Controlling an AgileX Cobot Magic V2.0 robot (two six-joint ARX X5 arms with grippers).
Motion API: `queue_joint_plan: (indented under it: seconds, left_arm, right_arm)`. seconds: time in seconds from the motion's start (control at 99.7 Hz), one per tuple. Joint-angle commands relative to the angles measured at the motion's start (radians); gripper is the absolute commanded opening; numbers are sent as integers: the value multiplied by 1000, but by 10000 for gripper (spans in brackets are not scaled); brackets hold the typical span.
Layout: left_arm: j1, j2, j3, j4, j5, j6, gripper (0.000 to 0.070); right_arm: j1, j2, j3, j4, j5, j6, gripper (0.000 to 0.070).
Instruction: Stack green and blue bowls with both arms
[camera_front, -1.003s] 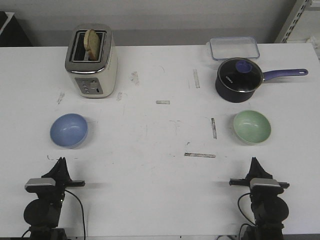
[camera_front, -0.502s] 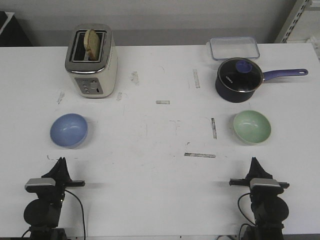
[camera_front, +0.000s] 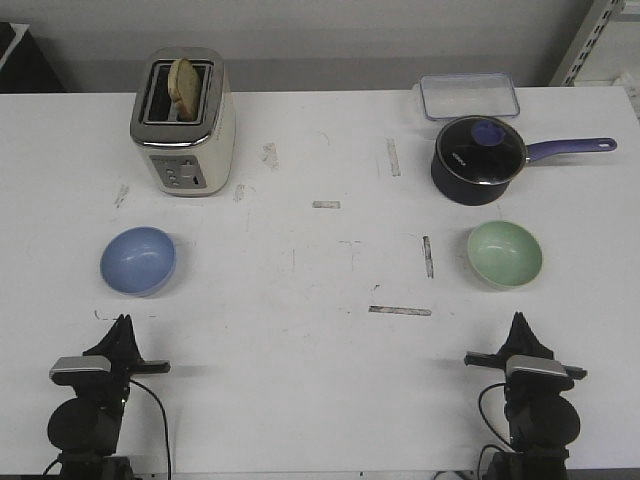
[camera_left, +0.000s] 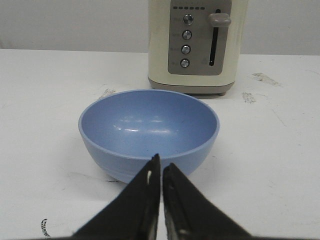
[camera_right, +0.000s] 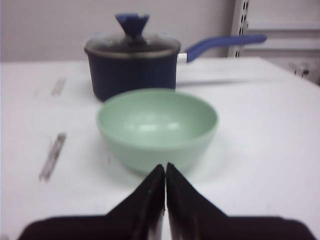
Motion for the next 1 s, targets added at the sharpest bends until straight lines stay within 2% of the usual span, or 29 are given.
queue_joint_plan:
  seconds: [0.0,0.1,0.171,0.351,0.451,0.522,0.582,0.702,0.762,0.893,0.993]
  left_arm:
    - [0,-2,-21,11,2,-2,2]
    - [0,-2,-21,11,2,-2,2]
    - [0,-2,-21,11,2,-2,2]
    - [0,-1,-21,11,1,-1,2]
    - [0,-1,-21,10,2,-1,2]
    - [0,-1,-21,10,1,-1,2]
    - [0,-1,-21,10,1,-1,2]
    - [0,-1,-21,9,1,-1,2]
    - [0,-1,-21,6,2,-1,2]
    - [0,-1,-21,4,1,-1,2]
    - [0,-1,-21,4,2,-2,2]
  right_arm:
    - [-2,0,-1,114,0,14,0]
    - [-2,0,28,292,1,11,0]
    - [-2,14,99,302,12,-6,0]
    - [-2,202,386,179,5,-54,0]
    - [-2,374,581,50,-16,-61,1]
    - [-2,502,718,-62,-33,-61,28]
    - [-2,610,829,-157,-51,-61,107]
    - [-10,813,1022,-343,-74,-68,354]
    - [-21,907,1102,-436,-76,-77,454]
    - [-71,1084,1218,-587,-76,-100,597]
    - [-127,1185,1244,-637,-76,-157,618]
